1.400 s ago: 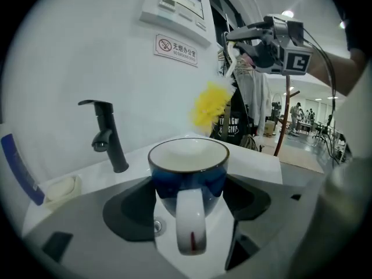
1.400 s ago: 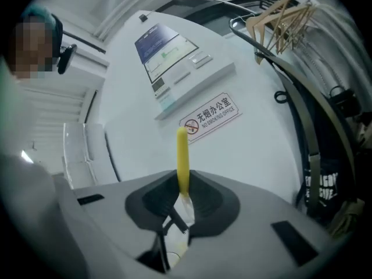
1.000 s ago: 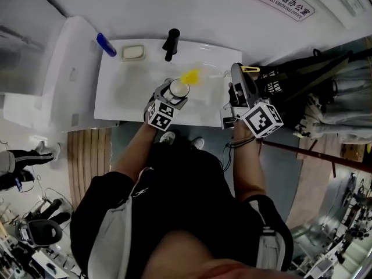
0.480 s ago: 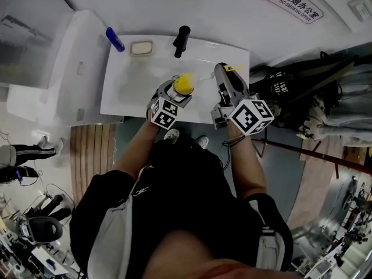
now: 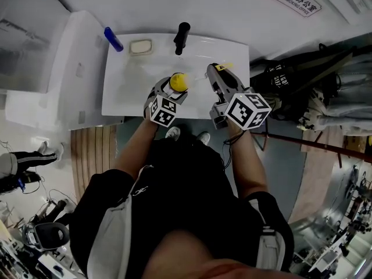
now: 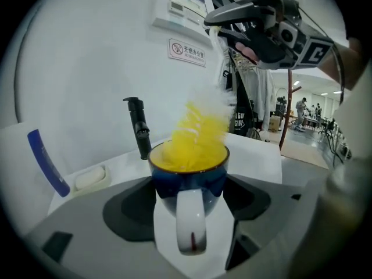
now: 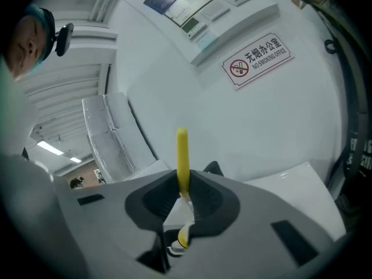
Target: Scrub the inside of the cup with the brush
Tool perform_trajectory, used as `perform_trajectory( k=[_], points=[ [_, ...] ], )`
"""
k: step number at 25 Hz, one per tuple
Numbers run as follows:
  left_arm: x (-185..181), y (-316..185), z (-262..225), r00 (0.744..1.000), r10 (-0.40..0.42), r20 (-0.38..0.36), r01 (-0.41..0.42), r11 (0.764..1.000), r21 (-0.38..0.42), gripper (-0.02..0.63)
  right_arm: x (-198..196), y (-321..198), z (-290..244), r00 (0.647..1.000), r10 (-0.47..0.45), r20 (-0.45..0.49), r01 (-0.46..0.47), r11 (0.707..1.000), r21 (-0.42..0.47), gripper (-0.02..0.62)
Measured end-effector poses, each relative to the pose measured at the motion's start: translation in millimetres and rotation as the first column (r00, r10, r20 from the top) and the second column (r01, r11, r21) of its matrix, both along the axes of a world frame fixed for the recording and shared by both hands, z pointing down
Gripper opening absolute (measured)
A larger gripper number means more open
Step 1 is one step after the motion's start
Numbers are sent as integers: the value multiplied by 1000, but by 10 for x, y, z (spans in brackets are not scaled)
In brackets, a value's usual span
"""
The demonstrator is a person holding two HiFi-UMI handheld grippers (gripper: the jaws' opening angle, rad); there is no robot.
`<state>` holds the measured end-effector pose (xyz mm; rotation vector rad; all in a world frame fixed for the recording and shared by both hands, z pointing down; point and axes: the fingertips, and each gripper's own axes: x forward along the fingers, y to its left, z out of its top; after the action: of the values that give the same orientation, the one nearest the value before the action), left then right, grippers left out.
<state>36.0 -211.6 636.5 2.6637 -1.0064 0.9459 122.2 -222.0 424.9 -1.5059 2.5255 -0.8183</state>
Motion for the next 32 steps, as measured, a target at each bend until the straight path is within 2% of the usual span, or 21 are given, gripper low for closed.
perform_trajectory(
  k=[6,9,12,18,21,24,26,29,32],
  points=[
    [23,-8,-24,1000,19,-20,-19,1000,0,362,-80,-68,57,998,24,-54,-25,1000,-8,55],
    [38,7,-45,999,39,-16,-39,999,12,362,-139,-140,162,992,34,-123,-38,999,-30,55],
    [92,79,-54,996,81,-21,-81,997,17,362,-287,-229,231,982,3,-187,-10,999,-38,55],
    [143,229,-5,991,129,-16,-129,992,9,362,-606,-393,299,972,-59,-229,45,997,-63,55],
    [108,207,11,992,122,-23,-122,993,-3,362,-774,-334,275,962,-105,-251,89,993,-72,55],
    [18,167,36,995,80,-61,-82,996,-37,362,-923,-163,247,953,-172,-249,153,984,-91,58],
    [-70,119,46,996,41,-76,-44,998,-47,362,-932,-53,258,946,-204,-254,175,976,-132,57],
    [-203,40,43,998,-6,-69,4,1000,-26,362,-798,70,339,939,-236,-249,176,955,-241,55],
    [-310,9,13,997,-33,-64,33,999,4,362,-553,114,476,953,-232,-193,157,927,-341,55]
  ],
)
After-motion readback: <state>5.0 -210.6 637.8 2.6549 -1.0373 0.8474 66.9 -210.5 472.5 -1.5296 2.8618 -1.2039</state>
